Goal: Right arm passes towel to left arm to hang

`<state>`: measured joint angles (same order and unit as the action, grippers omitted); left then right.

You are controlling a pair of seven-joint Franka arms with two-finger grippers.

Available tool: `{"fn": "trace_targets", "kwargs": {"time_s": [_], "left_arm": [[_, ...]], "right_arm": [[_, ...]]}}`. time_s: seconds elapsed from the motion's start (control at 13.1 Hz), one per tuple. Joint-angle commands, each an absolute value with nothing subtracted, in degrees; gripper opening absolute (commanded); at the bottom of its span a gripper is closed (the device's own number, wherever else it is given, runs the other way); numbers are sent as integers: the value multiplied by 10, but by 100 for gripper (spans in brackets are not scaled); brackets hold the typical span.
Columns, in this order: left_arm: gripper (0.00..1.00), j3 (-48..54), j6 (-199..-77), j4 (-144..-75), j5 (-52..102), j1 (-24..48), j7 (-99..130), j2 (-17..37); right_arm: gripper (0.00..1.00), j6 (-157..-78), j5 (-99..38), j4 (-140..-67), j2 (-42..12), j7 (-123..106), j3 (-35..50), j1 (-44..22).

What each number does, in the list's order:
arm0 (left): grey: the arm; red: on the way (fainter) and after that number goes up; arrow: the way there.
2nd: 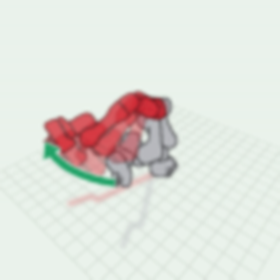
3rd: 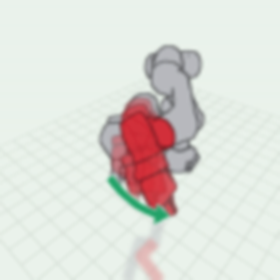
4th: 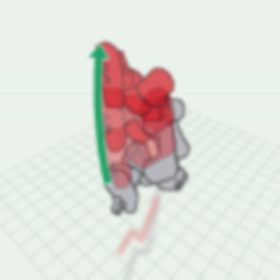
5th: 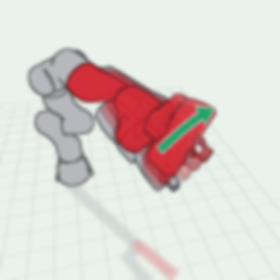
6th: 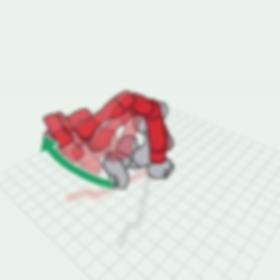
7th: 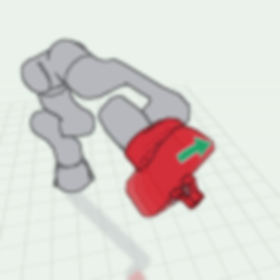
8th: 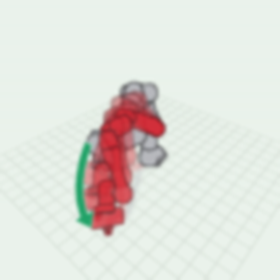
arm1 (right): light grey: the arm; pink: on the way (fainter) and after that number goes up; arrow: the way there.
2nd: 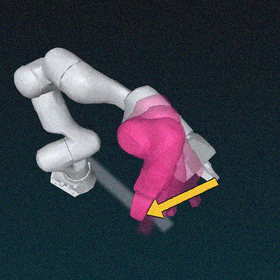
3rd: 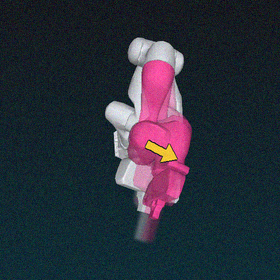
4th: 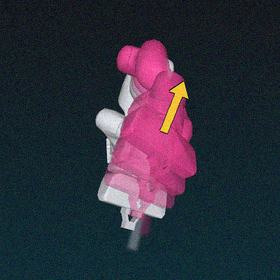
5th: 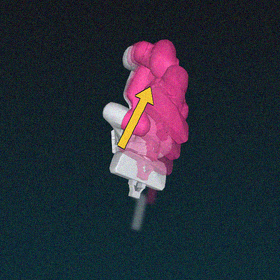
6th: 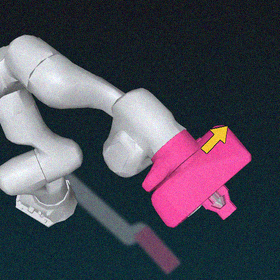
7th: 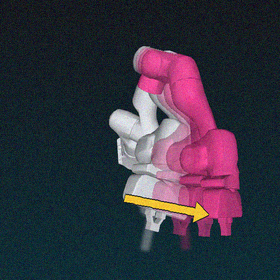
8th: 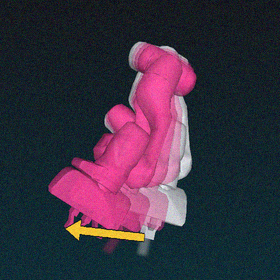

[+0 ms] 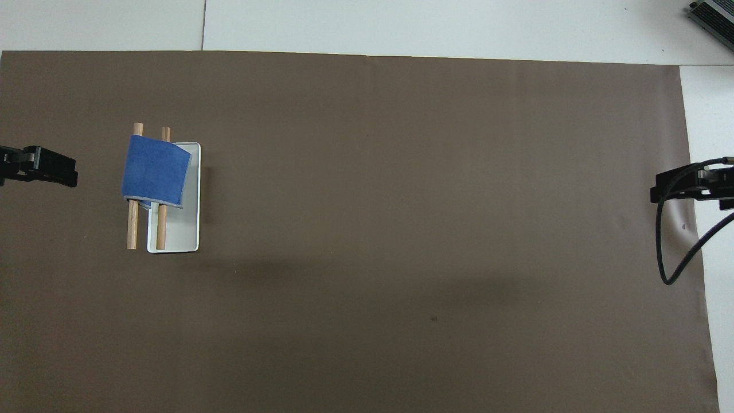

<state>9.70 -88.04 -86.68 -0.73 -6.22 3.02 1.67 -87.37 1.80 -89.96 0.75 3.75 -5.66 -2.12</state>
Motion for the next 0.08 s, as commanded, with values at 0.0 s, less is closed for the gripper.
{"fn": "trace_targets", "kwargs": {"time_s": [0.0], "left_arm": [[100,91,-885,-878,4,-59,34,4]], "right_arm": [[100,-860,19,-889,4,25,-53,-15]]}}
